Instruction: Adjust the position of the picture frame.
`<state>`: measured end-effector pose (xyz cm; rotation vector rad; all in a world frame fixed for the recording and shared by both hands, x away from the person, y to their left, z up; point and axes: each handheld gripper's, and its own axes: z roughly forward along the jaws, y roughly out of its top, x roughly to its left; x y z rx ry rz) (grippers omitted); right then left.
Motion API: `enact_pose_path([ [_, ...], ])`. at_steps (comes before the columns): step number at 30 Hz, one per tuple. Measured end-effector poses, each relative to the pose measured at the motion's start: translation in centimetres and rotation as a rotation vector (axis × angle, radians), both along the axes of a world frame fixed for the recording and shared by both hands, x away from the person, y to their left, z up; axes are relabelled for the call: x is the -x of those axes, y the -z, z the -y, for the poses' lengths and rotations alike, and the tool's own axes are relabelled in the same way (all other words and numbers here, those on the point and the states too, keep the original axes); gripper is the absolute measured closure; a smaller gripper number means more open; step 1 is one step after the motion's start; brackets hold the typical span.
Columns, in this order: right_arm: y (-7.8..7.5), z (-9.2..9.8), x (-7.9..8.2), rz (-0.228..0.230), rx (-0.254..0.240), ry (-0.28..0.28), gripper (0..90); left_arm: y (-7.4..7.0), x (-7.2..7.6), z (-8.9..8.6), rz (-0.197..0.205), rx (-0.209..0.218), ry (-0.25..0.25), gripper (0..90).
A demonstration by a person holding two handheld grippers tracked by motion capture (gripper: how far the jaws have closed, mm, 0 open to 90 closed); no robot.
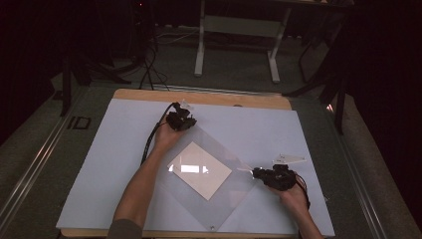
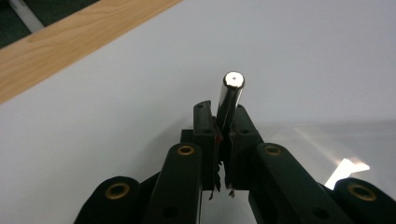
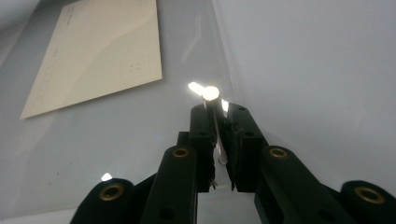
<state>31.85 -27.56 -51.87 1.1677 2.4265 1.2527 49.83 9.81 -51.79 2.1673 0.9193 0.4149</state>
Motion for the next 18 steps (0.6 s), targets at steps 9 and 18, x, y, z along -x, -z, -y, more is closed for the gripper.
enact_pose_path([
  [9,-0.6,0.2,-1.5,-0.015,-0.025,0.032,80.7,-0.4,1.0,-2.3,-0.016,0.011,0.017,85.2],
  [18,-2.3,-0.3,-4.1,0.010,-0.043,0.048,80.2,-0.9,2.0,-5.5,-0.032,0.065,0.026,85.3],
])
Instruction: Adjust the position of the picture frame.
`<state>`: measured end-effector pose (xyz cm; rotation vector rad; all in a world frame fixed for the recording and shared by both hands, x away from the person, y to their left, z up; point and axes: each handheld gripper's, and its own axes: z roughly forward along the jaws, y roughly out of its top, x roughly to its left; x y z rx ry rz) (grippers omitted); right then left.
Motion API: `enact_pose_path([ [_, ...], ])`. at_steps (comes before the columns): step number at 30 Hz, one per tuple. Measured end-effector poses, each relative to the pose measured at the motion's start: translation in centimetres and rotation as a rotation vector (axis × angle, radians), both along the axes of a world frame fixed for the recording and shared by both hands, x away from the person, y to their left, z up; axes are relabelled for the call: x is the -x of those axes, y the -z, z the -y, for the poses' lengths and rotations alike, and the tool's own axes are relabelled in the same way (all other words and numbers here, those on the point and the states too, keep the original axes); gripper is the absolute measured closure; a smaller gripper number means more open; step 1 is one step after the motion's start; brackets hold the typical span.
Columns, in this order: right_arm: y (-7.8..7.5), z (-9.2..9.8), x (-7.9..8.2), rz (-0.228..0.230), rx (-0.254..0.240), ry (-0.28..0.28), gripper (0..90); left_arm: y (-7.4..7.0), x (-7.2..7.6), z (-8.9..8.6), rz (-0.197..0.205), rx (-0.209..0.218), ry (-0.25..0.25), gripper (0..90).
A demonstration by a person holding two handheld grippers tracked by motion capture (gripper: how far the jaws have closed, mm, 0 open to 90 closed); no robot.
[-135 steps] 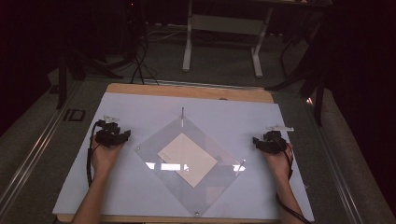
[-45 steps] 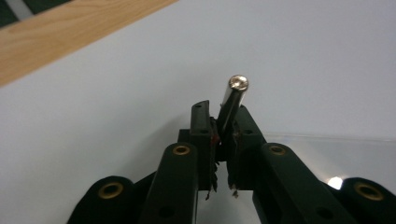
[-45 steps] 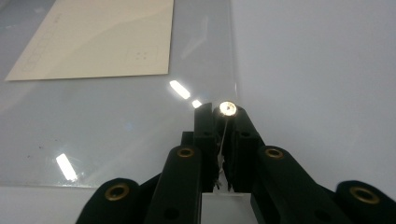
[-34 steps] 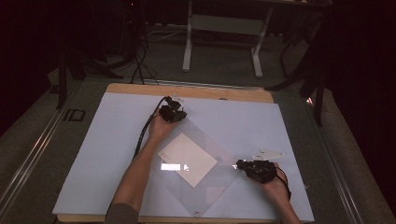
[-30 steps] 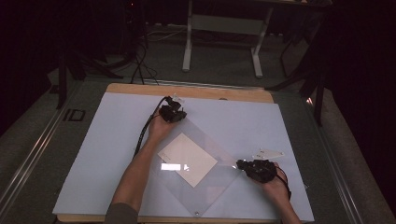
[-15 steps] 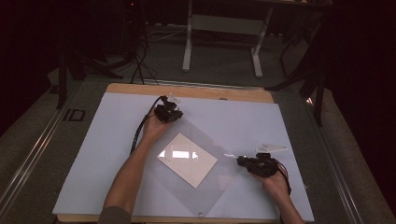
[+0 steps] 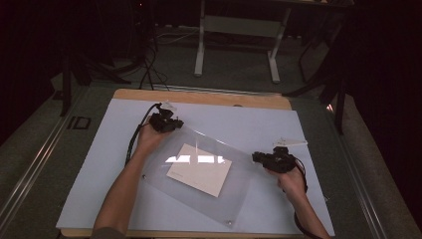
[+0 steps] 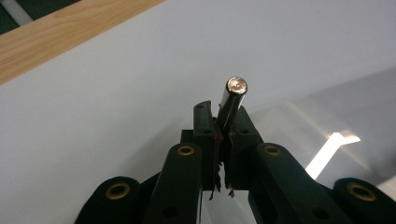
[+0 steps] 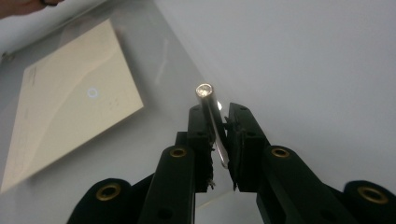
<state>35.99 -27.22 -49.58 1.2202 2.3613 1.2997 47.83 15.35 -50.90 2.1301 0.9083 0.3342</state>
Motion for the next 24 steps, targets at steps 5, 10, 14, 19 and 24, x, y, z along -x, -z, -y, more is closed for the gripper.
enact_pose_path([
  [5,-0.8,-0.7,-1.7,-0.003,-0.026,-0.004,80.2,-0.6,0.9,-2.1,0.006,0.036,-0.021,85.3],
  [10,-1.0,-1.5,-3.1,-0.014,-0.040,-0.027,80.3,-1.0,1.4,-3.5,0.004,0.041,-0.048,85.2],
  [14,-0.8,-2.1,-4.1,-0.026,-0.046,-0.027,80.3,-1.0,1.8,-4.2,-0.005,0.044,-0.055,85.2],
  [19,-0.6,-2.4,-5.2,-0.025,-0.054,-0.012,80.3,-0.8,2.3,-5.0,-0.023,0.046,-0.051,85.0],
  [24,0.0,-2.6,-6.9,-0.058,-0.064,0.008,80.3,-0.6,2.8,-5.4,-0.037,0.045,-0.048,84.9],
])
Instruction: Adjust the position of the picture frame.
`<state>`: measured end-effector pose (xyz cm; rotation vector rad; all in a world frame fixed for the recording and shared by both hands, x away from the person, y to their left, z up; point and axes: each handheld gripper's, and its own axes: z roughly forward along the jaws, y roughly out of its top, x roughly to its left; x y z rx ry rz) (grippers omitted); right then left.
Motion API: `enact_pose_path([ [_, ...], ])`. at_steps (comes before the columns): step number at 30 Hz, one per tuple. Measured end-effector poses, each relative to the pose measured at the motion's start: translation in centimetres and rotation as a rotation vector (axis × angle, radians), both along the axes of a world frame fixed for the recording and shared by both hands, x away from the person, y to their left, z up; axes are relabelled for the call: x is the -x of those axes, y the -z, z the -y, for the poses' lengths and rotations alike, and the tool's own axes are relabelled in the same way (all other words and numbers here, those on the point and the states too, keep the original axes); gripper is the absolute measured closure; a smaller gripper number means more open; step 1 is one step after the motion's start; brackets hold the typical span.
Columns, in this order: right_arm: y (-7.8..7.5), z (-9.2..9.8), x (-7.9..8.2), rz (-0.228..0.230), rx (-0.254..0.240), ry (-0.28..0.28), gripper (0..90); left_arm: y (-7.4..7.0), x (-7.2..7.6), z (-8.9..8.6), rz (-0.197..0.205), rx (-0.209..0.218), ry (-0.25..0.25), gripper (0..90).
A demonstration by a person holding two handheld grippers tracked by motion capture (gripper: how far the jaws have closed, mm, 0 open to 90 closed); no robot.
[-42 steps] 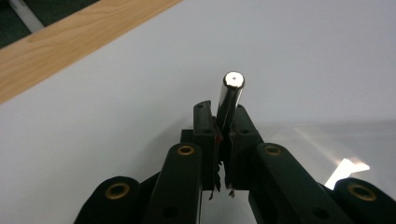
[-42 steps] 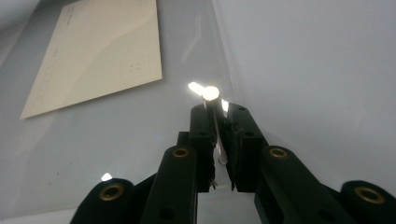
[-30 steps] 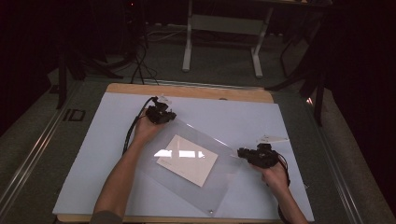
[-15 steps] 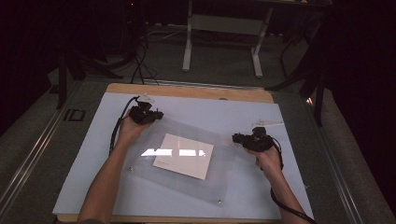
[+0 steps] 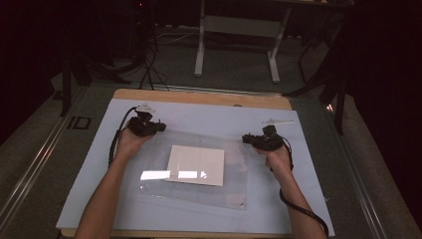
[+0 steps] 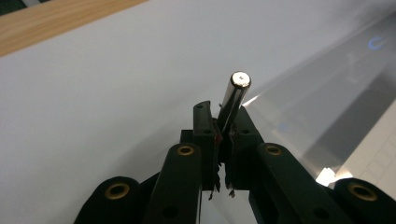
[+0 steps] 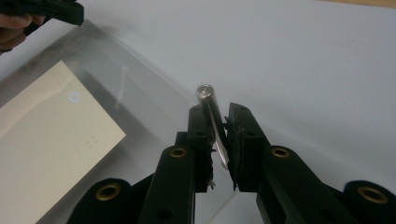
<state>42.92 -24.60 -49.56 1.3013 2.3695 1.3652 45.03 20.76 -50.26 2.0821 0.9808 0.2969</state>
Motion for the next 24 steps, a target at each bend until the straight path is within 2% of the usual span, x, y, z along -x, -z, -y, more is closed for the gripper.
enact_pose_path([
  [5,0.4,0.2,-1.3,-0.026,-0.015,0.009,80.3,0.2,0.5,-0.1,-0.017,0.023,-0.001,84.6],
  [11,0.9,0.5,-2.8,-0.039,0.001,0.042,80.2,1.1,0.8,0.4,-0.031,0.035,0.005,84.4],
  [17,1.5,0.6,-3.3,-0.045,0.011,0.057,80.2,1.7,0.4,0.8,-0.045,0.035,-0.016,84.1],
  [21,2.0,0.4,-3.3,-0.039,0.039,0.061,80.2,2.4,0.1,1.0,-0.056,0.020,-0.039,83.7],
  [24,2.4,0.3,-3.3,-0.034,0.042,0.065,80.2,2.8,0.2,1.0,-0.049,0.037,-0.051,83.3],
])
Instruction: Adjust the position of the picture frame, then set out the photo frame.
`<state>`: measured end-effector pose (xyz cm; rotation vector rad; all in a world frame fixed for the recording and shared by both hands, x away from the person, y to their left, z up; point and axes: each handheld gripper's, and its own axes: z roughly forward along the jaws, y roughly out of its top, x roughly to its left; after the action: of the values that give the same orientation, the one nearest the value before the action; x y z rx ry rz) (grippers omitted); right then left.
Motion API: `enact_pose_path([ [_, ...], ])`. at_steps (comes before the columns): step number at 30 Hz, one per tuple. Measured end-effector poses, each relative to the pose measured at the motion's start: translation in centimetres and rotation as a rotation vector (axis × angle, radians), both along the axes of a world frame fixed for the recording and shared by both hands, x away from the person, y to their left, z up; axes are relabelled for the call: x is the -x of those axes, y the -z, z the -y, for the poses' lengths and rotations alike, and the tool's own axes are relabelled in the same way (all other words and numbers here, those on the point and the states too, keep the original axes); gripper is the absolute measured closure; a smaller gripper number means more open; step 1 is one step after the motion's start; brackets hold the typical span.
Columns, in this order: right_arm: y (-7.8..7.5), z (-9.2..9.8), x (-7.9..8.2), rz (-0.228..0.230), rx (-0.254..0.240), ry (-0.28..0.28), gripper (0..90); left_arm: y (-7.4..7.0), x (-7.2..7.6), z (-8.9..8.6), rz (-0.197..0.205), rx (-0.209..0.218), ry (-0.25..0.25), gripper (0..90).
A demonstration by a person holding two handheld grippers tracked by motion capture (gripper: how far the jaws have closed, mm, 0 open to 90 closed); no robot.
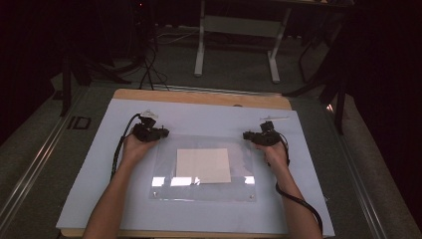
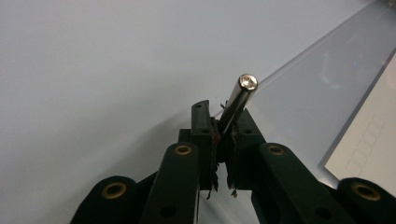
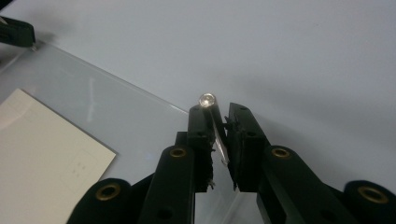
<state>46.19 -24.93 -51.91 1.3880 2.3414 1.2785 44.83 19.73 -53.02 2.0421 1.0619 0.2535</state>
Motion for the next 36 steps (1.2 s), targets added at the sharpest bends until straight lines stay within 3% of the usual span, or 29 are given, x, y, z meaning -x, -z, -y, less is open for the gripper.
enact_pose_path([
  [4,0.0,-0.1,0.1,0.010,0.009,-0.001,80.1,0.0,0.1,0.1,0.005,-0.006,-0.006,83.2],
  [5,0.1,0.0,0.1,0.011,-0.004,-0.002,79.7,0.1,0.1,0.0,0.003,0.008,-0.009,82.9],
  [18,0.7,0.6,0.1,0.004,-0.059,-0.015,76.0,0.2,0.4,0.1,0.007,0.012,-0.026,80.9],
  [19,0.7,0.6,0.1,0.008,-0.056,-0.012,74.7,0.2,0.6,-0.2,0.012,0.045,-0.039,79.3],
  [28,-0.1,0.5,1.0,0.095,0.009,-0.009,67.3,0.0,1.2,-0.8,0.037,0.046,-0.070,70.5],
  [36,-1.0,-0.4,1.9,0.198,0.069,-0.020,64.6,-1.1,3.0,-1.3,0.134,0.115,-0.126,67.3],
])
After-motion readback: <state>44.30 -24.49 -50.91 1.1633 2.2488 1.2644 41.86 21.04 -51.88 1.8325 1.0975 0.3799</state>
